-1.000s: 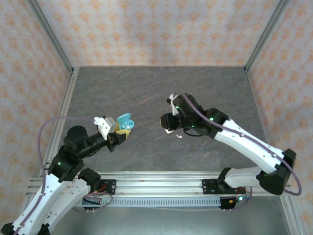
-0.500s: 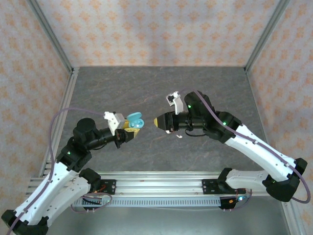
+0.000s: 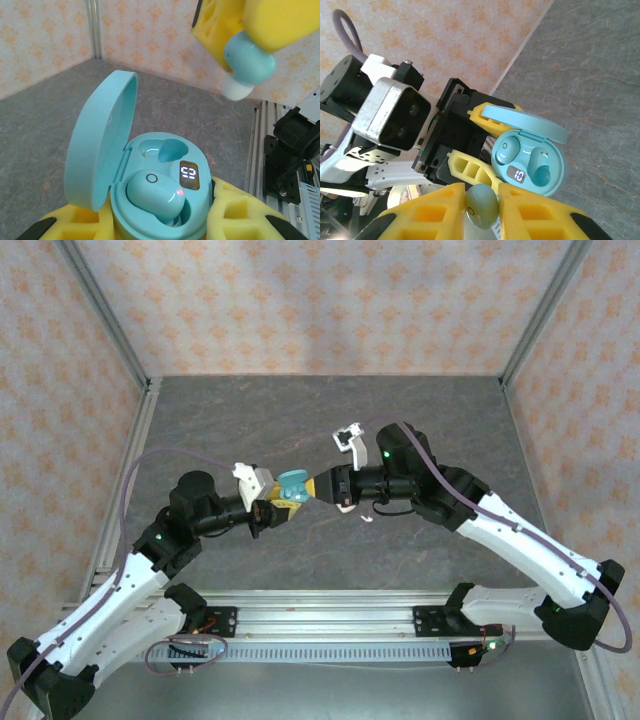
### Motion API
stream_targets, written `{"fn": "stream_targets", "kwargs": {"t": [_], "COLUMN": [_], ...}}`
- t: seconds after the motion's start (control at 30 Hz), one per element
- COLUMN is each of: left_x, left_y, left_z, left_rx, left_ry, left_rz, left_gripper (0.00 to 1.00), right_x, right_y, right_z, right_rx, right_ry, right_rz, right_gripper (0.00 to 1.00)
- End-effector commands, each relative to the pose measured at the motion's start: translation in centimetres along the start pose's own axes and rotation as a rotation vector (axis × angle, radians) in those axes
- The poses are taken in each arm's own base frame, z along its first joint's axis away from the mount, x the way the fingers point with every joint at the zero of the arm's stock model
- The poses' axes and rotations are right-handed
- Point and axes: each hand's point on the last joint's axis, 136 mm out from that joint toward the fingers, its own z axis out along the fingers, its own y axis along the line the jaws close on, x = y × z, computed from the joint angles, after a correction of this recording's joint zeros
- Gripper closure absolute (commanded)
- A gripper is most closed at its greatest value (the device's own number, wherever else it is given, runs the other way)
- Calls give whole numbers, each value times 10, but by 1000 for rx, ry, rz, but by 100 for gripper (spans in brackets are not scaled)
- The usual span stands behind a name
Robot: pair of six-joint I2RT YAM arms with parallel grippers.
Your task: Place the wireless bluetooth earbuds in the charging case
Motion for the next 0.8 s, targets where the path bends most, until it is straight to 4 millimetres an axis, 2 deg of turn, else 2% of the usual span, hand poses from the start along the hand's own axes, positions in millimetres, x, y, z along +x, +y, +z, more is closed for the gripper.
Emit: {"fn": "stream_targets", "kwargs": {"t": [0.0,0.17,0.2,0.5,0.77], "left_x": [-34,-32,-32,-30,-31], "left_y": [-7,-10,-10,-13,-14], "left_z": [-2,3,4,6,6], "left_rx": [24,41,41,49,51], "left_ry": [-91,-83,-82,-77,-78], "left_rz": [74,76,75,73,75], "left_gripper": [84,84,84,84,84], "right_x": [6,7,9,19,18], "right_y": [-10,-15,-22,-43,-46], "right_z": [5,7,13,14,12], "right_rx": [25,44,65,168,190], "right_ry": [25,32,51,101,99], "right_rz": [-4,-19,-14,-46,-63], "right_gripper": [77,77,77,77,77]}}
